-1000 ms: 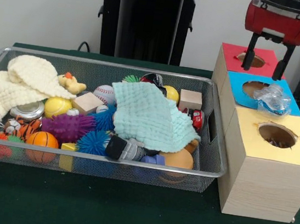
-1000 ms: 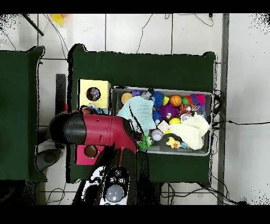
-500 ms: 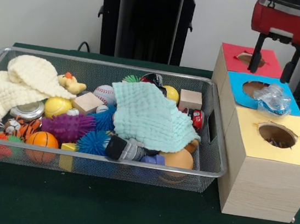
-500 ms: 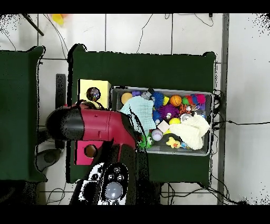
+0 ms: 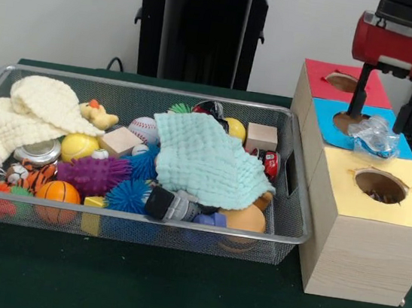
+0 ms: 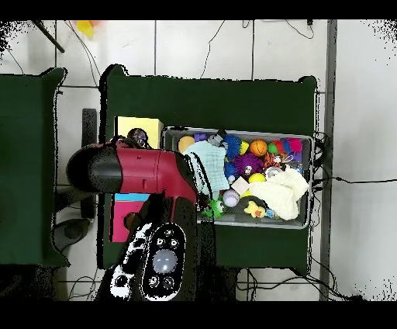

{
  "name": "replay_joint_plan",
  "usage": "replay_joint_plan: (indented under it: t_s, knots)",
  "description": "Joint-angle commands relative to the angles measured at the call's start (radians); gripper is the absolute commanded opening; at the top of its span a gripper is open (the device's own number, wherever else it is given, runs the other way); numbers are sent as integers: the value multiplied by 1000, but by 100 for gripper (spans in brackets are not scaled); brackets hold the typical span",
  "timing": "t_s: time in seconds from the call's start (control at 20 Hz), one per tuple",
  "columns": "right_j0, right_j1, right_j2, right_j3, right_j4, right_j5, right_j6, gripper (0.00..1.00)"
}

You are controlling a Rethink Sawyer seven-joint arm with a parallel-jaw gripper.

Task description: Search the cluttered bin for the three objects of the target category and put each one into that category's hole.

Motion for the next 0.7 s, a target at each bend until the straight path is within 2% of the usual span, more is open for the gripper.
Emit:
replay_joint_plan:
  t_s: [0.05,0.45,0.7]
  knots:
    - [-31,77,66,-33,4,39,119,100]
    - [-11,80,54,3,1,0,139,100]
    - [24,104,26,-6,0,-8,179,100]
